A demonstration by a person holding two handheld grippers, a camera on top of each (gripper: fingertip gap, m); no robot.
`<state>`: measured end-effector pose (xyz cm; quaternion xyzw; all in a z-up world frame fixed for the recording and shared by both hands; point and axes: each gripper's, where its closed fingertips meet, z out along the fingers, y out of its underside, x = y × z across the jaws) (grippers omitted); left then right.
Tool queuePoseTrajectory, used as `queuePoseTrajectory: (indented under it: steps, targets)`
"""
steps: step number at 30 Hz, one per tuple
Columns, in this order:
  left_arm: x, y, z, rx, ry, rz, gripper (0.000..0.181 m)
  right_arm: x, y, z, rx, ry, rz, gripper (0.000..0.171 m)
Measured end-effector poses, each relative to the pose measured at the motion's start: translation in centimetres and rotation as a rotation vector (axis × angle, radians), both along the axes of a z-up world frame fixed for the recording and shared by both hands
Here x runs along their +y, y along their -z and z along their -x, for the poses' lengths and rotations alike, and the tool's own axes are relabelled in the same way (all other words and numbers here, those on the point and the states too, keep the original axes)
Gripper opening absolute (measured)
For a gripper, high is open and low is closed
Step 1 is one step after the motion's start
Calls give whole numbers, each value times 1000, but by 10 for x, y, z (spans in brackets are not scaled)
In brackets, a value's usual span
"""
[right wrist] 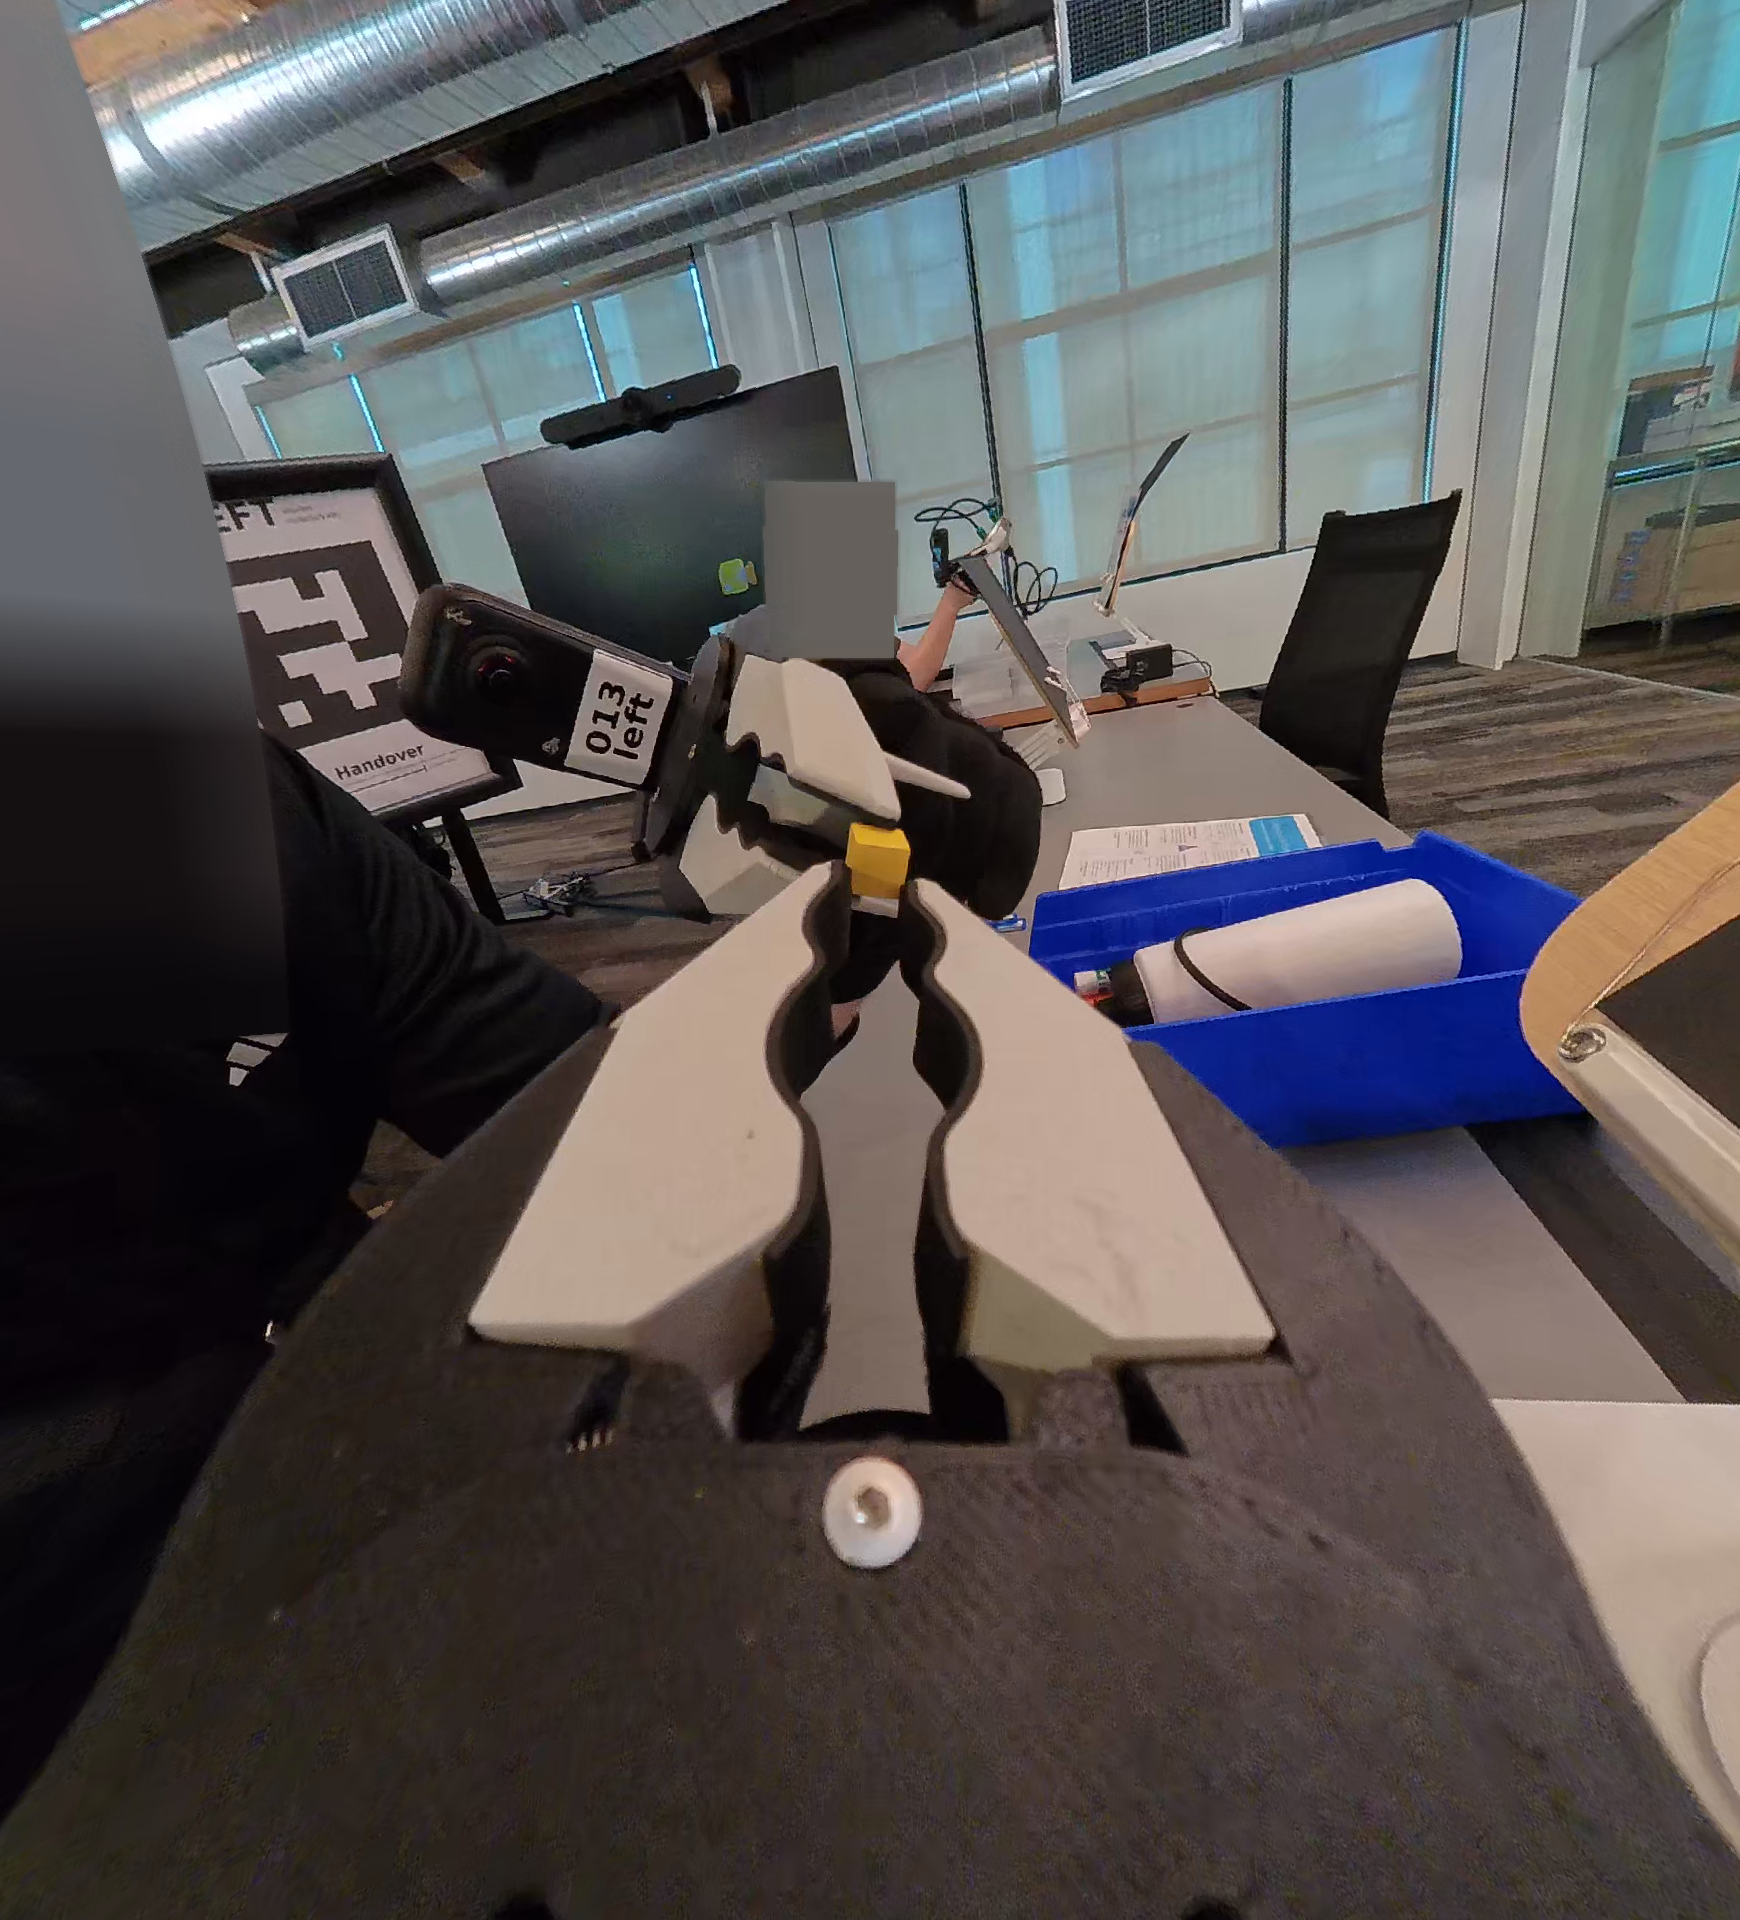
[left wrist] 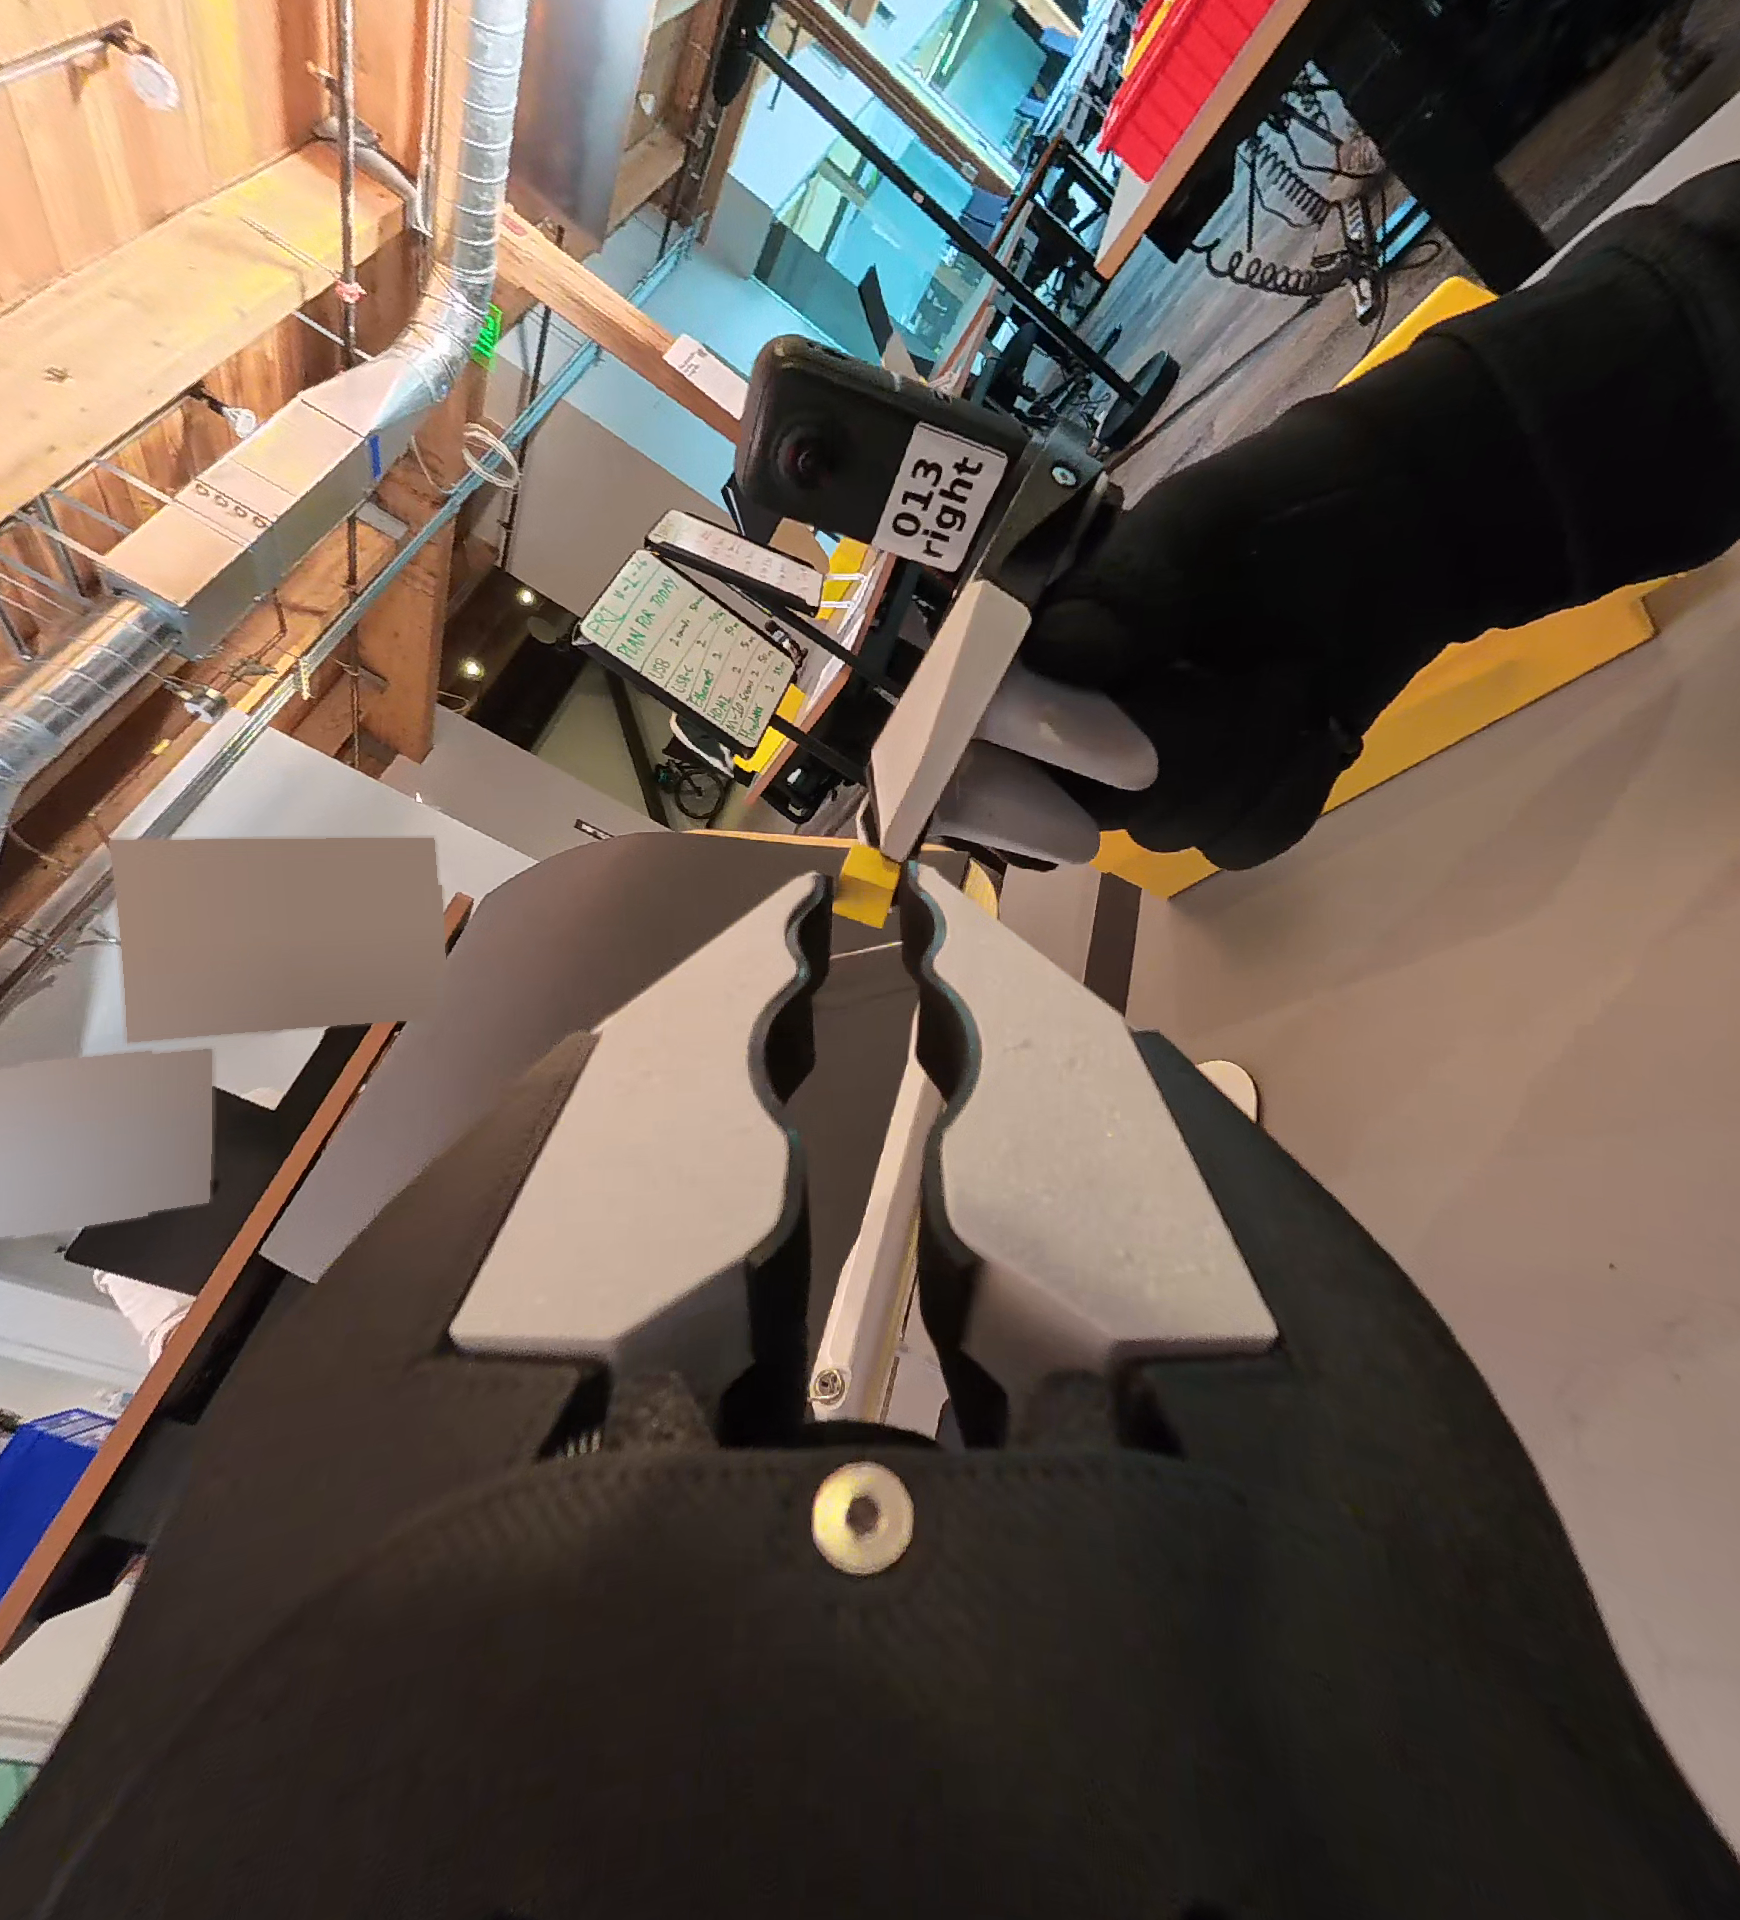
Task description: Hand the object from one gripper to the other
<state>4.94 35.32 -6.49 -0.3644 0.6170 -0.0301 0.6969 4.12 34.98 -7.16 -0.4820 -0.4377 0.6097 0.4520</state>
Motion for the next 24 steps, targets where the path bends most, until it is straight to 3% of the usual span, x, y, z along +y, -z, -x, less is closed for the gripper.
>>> queuePoseTrajectory:
  steps: [10, 14, 18, 24]
  targets:
    - [-1, 0, 0, -5, 16, 35, 10, 1, -3, 0, 17, 34, -36, 12]
    - [-1, -5, 3, -88, 85, 183, 9, 1, -8, -2, -19, 157, -241, 15]
    - [-12, -12, 7, -202, 283, 387, 9, 1, 0, 2, -153, 284, -471, 14]
    - [-17, -6, 6, -217, 382, 489, 9, -4, -1, 7, -174, 318, -574, 14]
